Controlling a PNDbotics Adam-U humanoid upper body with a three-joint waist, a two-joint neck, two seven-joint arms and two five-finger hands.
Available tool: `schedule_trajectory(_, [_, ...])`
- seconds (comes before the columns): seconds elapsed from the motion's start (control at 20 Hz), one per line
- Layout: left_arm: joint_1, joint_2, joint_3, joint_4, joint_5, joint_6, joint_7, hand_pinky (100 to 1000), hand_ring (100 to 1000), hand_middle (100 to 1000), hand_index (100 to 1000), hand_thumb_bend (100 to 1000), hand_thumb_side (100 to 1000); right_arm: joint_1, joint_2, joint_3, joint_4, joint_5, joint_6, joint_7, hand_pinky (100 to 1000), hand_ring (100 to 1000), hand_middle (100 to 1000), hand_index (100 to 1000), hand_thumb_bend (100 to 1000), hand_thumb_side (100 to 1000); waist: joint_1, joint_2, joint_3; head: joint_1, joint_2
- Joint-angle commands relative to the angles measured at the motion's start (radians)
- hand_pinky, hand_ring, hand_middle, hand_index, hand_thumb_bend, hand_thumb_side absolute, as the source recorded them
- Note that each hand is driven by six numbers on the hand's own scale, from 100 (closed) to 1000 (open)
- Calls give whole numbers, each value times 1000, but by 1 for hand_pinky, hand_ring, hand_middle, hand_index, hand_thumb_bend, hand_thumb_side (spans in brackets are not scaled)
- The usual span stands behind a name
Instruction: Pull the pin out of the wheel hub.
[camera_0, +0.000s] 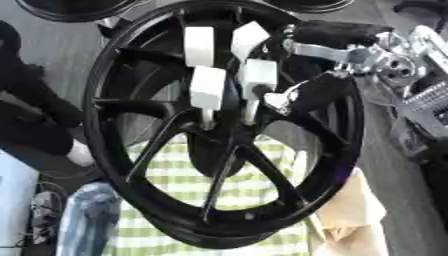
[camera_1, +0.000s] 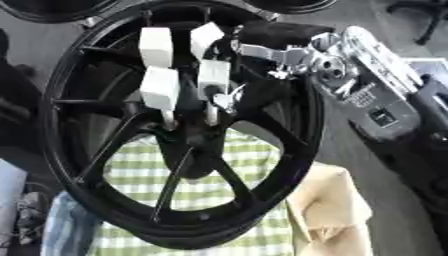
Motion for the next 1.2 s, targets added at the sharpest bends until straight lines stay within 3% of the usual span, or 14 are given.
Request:
schedule_trajectory(0.05, [-12, 12, 6, -19, -3, -1, -1, 751, 786, 703, 724, 100, 834, -12, -6, -6, 4, 6, -3, -1, 789, 686, 653, 838, 127, 612, 3, -13, 2, -4, 3])
schedule_trajectory(0.2, [-13, 12, 6, -19, -3, -1, -1, 751, 786, 703, 724, 100, 836, -10, -3, -9, 5, -5, 8, -14, 774, 674, 591, 806, 100, 612, 3, -13, 3, -3, 4])
schedule_trajectory(0.95, [-9, 13, 6, -16, -5, 0, 0, 753, 787, 703, 723, 100, 836, -9, -29, -43, -109, -184, 183, -131, 683, 548, 342, 567, 100, 244, 2, -14, 2, -3, 6])
schedule_trajectory(1.2, [-8, 12, 8, -15, -6, 0, 3, 753, 787, 702, 723, 100, 835, -8, -54, -79, -174, -253, 230, -148, 674, 526, 314, 542, 100, 162, 1, -15, 1, -2, 6])
